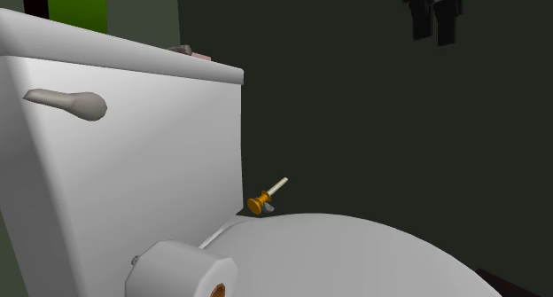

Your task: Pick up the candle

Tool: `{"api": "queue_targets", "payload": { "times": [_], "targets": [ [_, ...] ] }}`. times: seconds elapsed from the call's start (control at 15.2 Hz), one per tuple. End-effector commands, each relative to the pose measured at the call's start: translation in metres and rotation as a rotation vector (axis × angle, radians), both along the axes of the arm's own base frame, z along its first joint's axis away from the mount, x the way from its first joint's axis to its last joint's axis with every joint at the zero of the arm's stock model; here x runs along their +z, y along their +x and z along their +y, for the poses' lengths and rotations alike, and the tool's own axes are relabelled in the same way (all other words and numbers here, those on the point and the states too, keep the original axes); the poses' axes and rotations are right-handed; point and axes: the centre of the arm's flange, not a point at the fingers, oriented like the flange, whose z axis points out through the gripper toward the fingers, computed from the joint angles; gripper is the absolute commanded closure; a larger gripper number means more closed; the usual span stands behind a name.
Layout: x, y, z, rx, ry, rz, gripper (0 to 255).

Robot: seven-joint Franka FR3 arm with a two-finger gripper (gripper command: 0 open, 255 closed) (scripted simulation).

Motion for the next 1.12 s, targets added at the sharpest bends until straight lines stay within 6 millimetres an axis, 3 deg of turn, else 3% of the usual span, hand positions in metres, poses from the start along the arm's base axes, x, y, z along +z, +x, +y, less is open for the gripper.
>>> {"api": "queue_targets", "payload": {
  "times": [0.0,0.53,1.06],
  "targets": [
    [0.0,0.0,0.0,0.0,0.0,0.0,0],
    [-0.072,0.052,0.055,-0.208,-0.049,-0.062,0],
    [-0.143,0.117,0.095,-0.417,-0.098,-0.125,0]
  ]
}}
